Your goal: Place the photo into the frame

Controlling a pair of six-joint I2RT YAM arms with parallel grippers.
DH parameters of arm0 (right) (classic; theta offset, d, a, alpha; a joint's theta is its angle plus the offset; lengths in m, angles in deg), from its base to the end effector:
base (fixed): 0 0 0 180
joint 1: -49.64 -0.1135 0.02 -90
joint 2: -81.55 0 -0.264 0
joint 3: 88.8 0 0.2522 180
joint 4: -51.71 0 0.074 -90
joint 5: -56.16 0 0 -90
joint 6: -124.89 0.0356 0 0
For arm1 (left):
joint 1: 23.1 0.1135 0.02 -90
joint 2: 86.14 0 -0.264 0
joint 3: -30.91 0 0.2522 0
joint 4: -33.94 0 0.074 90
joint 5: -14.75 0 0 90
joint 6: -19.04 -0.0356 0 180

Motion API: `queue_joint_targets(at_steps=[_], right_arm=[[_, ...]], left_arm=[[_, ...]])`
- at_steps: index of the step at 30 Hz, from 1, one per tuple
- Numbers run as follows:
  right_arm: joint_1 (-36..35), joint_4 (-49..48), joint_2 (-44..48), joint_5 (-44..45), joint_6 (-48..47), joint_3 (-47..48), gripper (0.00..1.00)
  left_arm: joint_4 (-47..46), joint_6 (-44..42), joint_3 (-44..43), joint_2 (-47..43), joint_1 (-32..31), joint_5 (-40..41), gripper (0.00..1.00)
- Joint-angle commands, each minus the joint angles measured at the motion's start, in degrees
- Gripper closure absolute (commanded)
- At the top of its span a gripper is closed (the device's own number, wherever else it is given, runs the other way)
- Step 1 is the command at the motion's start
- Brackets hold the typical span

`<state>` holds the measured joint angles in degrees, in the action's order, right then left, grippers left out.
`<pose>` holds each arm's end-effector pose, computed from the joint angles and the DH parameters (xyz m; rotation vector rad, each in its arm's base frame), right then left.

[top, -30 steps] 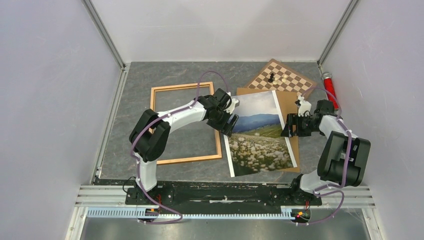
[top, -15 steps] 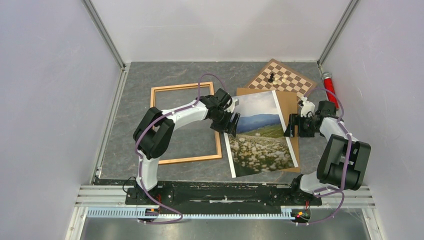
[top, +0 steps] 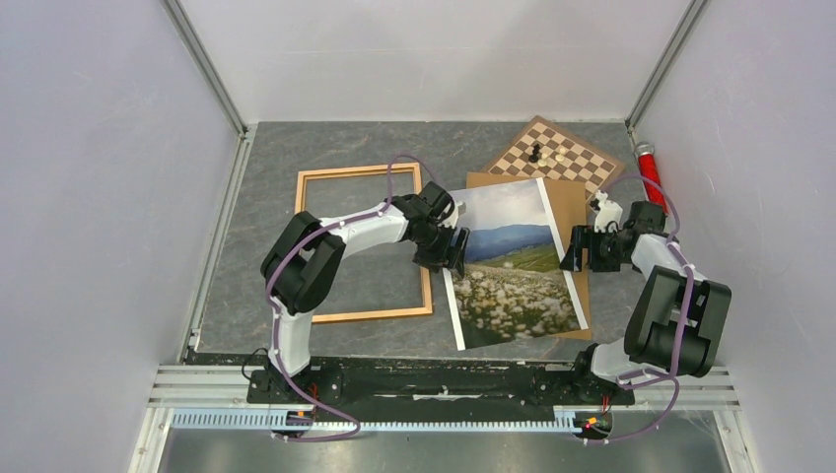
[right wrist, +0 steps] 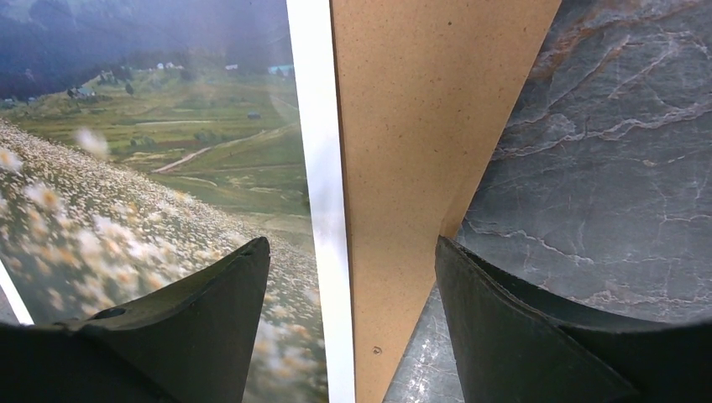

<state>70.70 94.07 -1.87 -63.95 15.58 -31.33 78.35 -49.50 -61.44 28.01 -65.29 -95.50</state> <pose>0.2446 -0.0751 0.1680 -0.0932 2.5726 0.4791 0.2922 -0.2815 0.1625 0.6244 2.8119 -0.7564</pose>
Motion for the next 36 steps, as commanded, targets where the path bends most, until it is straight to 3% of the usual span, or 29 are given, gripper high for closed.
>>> queue_joint_targets(at_steps=[1,10,17,24,36], right_arm=[[-1.05,1.56,-0.71,-2.93,-1.36,-2.9,0.25],[-3.2,1.82,0.0,-5.49,-2.63,-3.23,0.26],[-3.22,1.34,0.01,-4.74,-2.84,-3.8,0.27],[-3.2,0.94,-0.37,-1.94,-2.28,-3.38,0.28],[-3.2,0.86,-0.11,0.83,-2.06,-3.01,0.29]], left_arm=[[-4.1,3.85,2.48,-2.51,0.01,-3.54,0.22],[-11.84,3.29,5.57,-2.15,1.19,-10.2,0.29],[-13.38,1.25,7.13,-4.41,2.21,-9.51,0.38],[-14.53,-0.74,6.98,-6.16,4.22,-7.54,0.56],[-20.98,-1.02,6.87,-5.16,5.28,-10.03,0.68]])
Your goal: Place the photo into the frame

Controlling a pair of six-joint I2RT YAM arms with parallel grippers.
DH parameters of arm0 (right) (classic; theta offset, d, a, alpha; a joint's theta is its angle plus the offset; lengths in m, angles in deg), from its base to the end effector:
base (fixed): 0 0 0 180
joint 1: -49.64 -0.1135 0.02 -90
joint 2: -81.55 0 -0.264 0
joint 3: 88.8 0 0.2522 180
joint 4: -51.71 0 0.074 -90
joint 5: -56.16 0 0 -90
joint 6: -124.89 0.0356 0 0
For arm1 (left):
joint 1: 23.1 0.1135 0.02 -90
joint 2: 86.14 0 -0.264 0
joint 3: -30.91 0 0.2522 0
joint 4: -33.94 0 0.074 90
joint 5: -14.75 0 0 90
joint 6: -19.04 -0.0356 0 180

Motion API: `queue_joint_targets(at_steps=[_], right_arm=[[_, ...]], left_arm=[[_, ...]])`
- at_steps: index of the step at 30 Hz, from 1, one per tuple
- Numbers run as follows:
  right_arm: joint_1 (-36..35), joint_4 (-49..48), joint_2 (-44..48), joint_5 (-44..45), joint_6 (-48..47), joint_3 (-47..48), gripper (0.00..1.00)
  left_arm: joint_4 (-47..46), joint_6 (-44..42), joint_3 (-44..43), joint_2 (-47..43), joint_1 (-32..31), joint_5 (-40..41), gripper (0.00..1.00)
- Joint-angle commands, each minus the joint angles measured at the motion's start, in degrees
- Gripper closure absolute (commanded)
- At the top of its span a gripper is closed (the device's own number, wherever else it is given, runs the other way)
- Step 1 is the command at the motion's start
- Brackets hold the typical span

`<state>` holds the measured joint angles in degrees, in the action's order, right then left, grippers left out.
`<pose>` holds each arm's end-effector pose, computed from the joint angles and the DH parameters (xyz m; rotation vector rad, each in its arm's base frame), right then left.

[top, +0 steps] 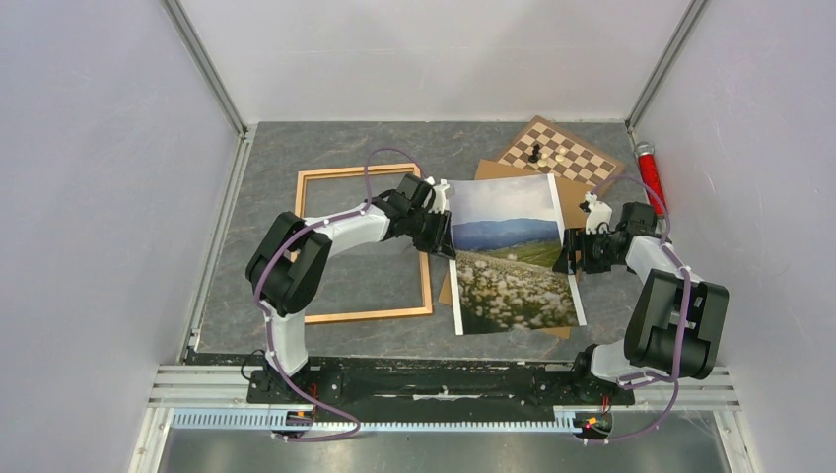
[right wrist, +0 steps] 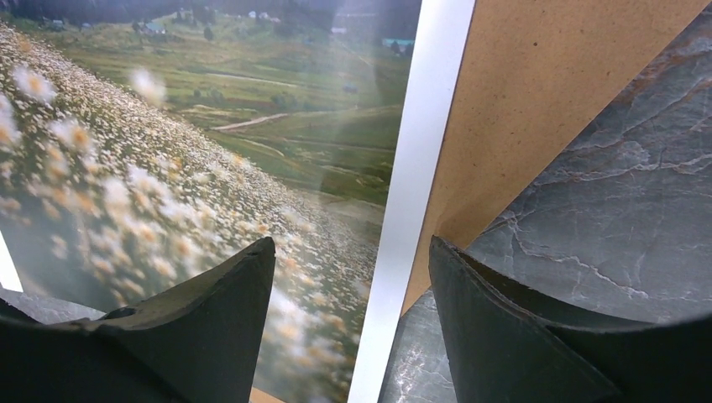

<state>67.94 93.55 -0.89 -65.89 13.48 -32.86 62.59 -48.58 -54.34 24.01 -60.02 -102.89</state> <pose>0.2427 -0.0604 0.1659 -0.2096 2.5498 0.5241 0.3118 -0.2549 0.1703 0.5477 2.5989 -0.9972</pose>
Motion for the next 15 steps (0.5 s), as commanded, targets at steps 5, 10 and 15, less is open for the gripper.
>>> queue_joint_targets(at_steps=[5,10,15], right_arm=[[-0.46,1.35,-1.12,2.37,0.05,-1.74,0.29],[-0.45,1.24,-1.17,1.87,0.05,-1.83,0.29],[-0.44,1.1,-1.36,1.6,0.14,-2.07,0.29]], left_arm=[[-9.94,-0.09,1.11,0.45,-0.01,-6.28,0.68],[-14.55,2.38,2.99,1.05,-0.03,-9.97,0.66],[-18.68,5.12,4.15,2.08,-0.07,-12.75,0.65]])
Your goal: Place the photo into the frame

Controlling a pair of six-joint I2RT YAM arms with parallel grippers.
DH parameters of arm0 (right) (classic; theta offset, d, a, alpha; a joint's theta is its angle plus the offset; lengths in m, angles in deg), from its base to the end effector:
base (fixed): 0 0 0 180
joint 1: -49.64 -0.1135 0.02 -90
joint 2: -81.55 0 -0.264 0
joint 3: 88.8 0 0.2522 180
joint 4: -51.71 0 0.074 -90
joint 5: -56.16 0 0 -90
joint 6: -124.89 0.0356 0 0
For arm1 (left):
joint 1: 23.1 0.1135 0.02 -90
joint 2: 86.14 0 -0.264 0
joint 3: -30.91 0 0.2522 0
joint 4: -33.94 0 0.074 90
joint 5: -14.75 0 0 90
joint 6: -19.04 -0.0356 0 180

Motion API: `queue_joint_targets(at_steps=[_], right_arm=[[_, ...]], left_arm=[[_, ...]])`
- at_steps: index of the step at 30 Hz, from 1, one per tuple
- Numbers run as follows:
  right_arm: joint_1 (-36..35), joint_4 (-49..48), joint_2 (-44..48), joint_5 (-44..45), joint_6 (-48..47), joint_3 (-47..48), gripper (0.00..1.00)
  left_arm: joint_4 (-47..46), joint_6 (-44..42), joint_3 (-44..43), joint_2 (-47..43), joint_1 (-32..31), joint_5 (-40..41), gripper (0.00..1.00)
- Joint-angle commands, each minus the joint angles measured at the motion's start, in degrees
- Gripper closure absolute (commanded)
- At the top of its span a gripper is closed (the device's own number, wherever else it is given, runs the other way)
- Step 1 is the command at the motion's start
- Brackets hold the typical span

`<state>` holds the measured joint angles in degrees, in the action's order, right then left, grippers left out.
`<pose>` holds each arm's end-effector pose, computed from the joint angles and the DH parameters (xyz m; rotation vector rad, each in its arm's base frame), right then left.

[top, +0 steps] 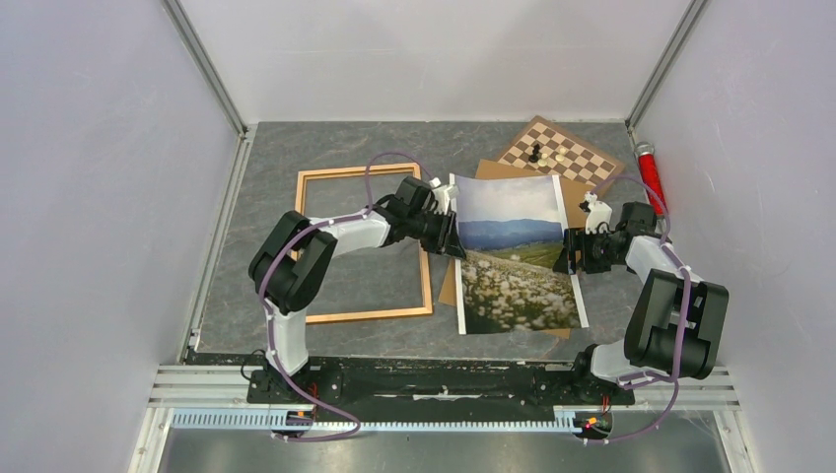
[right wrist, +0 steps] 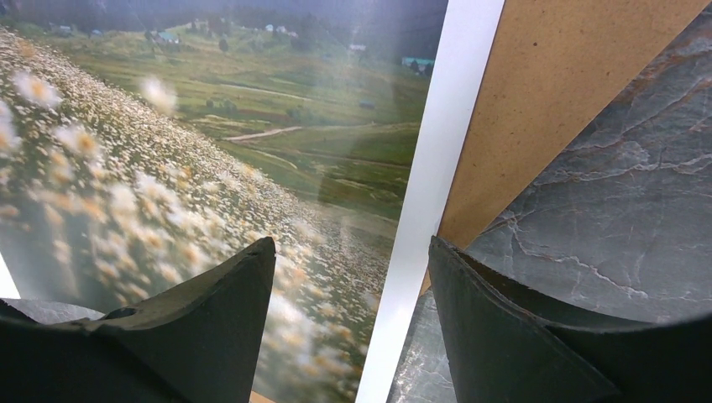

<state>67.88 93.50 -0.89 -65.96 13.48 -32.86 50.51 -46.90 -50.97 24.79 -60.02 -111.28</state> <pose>0.2429 -0.0601 0.1659 -0.2115 2.5484 0.5254 0.3125 -0.2610 0.1642 0.6119 2.4568 -1.2228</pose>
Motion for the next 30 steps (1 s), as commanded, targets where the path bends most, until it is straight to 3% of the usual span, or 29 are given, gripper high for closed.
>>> queue_joint_targets(at_steps=[1,11,20,26,30], right_arm=[[-0.39,1.07,-1.36,1.69,0.14,-2.09,0.29],[-0.39,1.06,-1.0,1.21,0.23,-2.26,0.29],[-0.39,1.14,0.43,0.0,0.04,-2.62,0.29],[-0.4,2.07,2.41,-0.64,-0.3,-1.8,0.25],[-0.38,3.27,5.45,-1.99,-0.17,0.29,0.2]], left_arm=[[-6.87,3.65,0.88,1.48,-0.01,-4.52,0.65],[-7.18,4.31,1.03,2.66,-0.07,-2.92,0.6],[-10.18,6.32,1.32,3.25,-0.07,-4.22,0.73],[-7.38,4.58,0.85,1.21,0.14,-3.73,0.97],[-3.17,1.61,-0.36,-2.82,0.77,-3.17,0.98]])
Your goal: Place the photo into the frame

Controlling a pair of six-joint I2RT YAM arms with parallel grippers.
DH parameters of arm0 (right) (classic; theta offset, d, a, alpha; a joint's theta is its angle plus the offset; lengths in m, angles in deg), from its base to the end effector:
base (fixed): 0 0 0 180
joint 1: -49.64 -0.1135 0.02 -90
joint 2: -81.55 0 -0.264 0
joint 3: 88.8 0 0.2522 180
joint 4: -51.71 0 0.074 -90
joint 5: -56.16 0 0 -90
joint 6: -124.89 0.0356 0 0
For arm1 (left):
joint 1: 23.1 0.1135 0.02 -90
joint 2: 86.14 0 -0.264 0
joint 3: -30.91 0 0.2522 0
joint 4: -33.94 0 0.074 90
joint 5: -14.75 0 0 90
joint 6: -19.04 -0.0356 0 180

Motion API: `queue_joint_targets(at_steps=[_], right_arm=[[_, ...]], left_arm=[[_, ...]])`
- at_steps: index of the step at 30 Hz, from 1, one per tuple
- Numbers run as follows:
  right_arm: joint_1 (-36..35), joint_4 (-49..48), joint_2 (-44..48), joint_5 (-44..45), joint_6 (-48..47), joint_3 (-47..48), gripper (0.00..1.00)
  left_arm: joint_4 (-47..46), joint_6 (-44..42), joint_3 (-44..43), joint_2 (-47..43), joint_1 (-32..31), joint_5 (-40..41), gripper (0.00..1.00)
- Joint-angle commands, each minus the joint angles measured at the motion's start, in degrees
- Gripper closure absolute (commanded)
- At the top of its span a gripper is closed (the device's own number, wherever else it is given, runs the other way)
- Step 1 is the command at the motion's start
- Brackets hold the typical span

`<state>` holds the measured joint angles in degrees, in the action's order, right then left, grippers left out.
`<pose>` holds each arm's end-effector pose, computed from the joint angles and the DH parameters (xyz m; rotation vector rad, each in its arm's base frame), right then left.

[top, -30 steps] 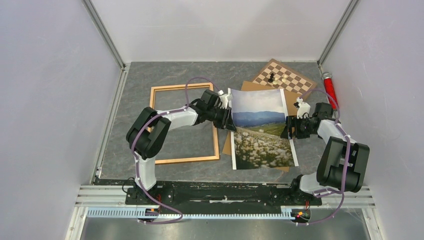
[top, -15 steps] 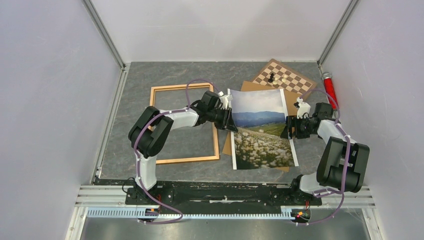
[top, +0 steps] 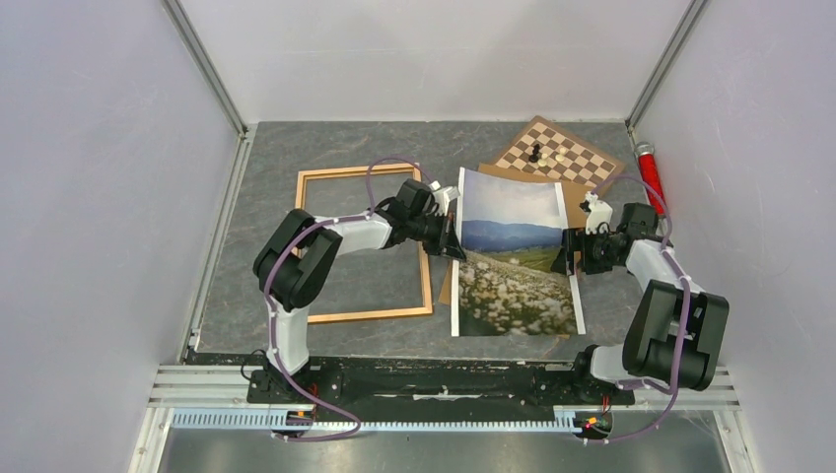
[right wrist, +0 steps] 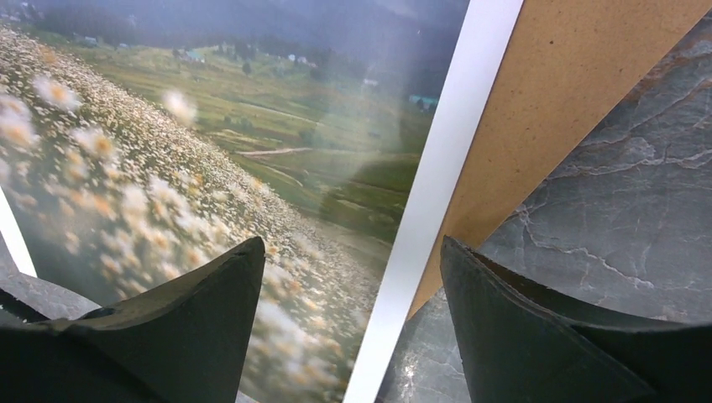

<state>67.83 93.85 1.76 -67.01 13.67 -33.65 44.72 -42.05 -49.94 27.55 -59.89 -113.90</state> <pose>0.2373 -0.0575 0.1728 -0.2210 2.5175 0.5325 0.3164 -0.2643 0.1483 0.5456 2.4643 -1.3154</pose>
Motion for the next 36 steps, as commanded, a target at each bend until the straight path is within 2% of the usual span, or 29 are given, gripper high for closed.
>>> queue_joint_targets(at_steps=[1,9,16,20,24,31,36], right_arm=[[-0.35,3.12,3.83,-1.38,-0.08,1.96,0.19],[-5.07,3.18,9.37,-1.51,5.94,13.76,0.15],[-15.76,-0.1,8.49,0.93,11.37,23.06,0.1],[-19.93,-6.87,6.87,-1.53,18.43,27.96,0.1],[-25.96,-9.52,2.54,-1.48,21.12,36.05,0.1],[-31.57,-9.66,-5.81,-2.87,24.06,46.48,0.11],[-34.15,-12.38,-6.8,-2.65,25.65,46.76,0.11]], left_arm=[[5.68,-4.5,-1.86,-6.87,0.9,-0.39,0.98],[24.75,-17.07,-9.48,-17.18,1.75,3.01,0.98],[42.23,-25.31,-19.66,-24.29,4.11,12.51,0.98],[49.19,-28.77,-26.06,-27.42,5.56,19.21,0.98],[56.42,-33.81,-34.88,-29.85,6.42,29.75,0.98],[70.39,-42.19,-51.63,-29.49,6.88,53.0,0.98],[75.33,-45.88,-52.71,-30.81,7.74,67.45,0.98]])
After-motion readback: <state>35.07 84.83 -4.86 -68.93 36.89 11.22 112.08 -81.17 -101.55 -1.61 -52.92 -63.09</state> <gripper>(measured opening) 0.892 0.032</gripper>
